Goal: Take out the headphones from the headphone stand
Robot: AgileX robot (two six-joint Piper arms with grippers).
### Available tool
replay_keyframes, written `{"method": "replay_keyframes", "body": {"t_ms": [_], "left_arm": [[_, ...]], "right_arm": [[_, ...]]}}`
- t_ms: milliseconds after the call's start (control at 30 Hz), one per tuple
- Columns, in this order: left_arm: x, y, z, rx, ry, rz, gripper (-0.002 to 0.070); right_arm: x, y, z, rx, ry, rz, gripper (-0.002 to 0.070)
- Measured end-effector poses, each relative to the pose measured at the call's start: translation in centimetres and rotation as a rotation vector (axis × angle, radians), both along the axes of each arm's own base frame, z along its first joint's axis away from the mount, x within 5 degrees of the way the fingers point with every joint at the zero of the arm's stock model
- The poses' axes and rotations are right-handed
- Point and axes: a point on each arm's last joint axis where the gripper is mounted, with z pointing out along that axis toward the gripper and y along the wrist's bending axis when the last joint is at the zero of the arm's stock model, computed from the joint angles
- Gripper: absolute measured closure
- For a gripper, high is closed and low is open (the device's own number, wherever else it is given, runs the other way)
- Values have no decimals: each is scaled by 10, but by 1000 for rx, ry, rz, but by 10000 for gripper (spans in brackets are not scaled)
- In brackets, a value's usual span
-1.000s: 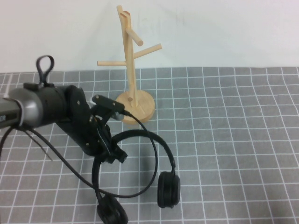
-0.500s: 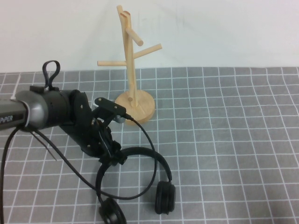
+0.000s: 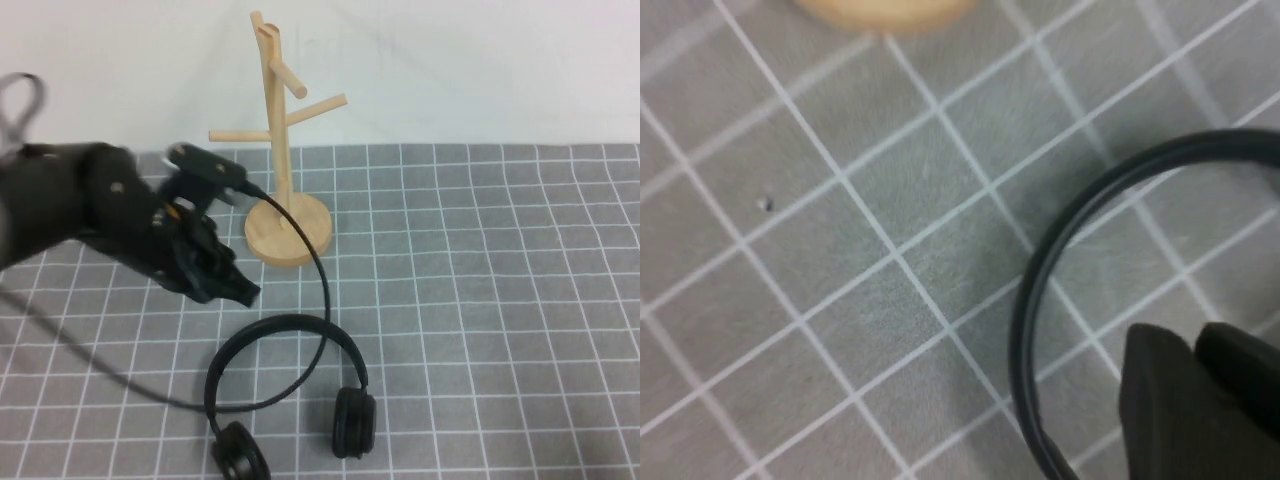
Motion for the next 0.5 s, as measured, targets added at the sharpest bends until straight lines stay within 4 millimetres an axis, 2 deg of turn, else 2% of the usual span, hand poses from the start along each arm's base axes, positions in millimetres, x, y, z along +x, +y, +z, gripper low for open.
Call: {"method": "replay_keyframes", "body": {"t_ms": [133, 233, 333, 500], "left_arm": [[-35, 14, 37, -58, -113, 17, 667], [-66, 27, 52, -121, -198, 44, 675], [-97, 39, 61, -190, -273, 73, 676], [-139, 57, 63, -263, -373, 102, 677]], "right_arm": [[0, 0, 0, 0, 0, 0, 685], [0, 0, 0, -1, 0, 0, 685], [0, 0, 0, -1, 0, 0, 685], [0, 0, 0, -1, 0, 0, 685]]}}
